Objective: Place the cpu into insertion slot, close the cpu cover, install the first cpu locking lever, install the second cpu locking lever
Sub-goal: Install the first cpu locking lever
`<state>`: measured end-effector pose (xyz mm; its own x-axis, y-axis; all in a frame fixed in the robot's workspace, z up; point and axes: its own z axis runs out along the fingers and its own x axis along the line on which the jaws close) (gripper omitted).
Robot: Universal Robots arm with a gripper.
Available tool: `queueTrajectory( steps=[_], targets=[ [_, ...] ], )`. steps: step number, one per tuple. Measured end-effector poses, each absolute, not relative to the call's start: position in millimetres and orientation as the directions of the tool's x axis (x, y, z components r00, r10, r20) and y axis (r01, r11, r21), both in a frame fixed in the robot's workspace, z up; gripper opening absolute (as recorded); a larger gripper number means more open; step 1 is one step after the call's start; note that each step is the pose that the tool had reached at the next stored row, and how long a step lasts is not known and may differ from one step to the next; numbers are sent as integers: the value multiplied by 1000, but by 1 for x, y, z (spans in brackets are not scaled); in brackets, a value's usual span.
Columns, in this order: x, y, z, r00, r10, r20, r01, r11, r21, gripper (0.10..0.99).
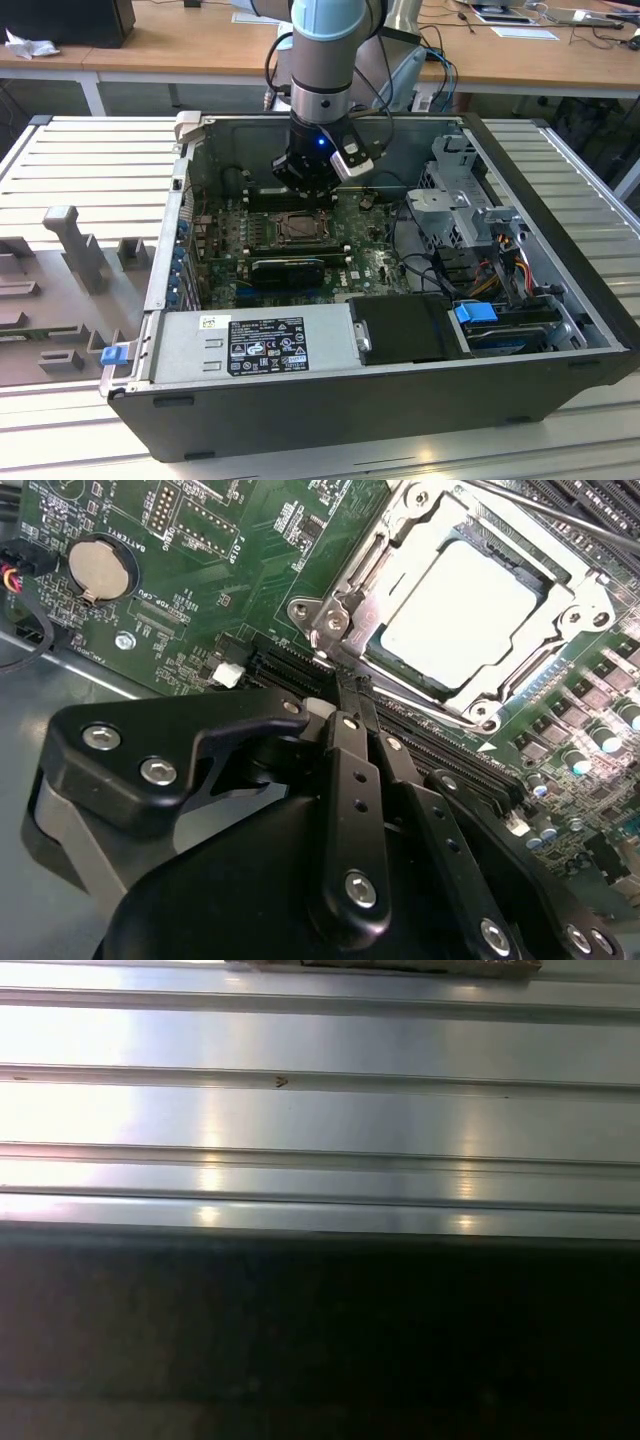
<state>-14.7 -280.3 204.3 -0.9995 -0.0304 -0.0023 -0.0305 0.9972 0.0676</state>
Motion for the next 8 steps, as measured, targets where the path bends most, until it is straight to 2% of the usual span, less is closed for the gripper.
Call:
queueTrajectory(
  steps=[8],
  targets=[
    [-15, -281, 204, -1000, -30, -2, -30, 997, 64, 106]
  ],
)
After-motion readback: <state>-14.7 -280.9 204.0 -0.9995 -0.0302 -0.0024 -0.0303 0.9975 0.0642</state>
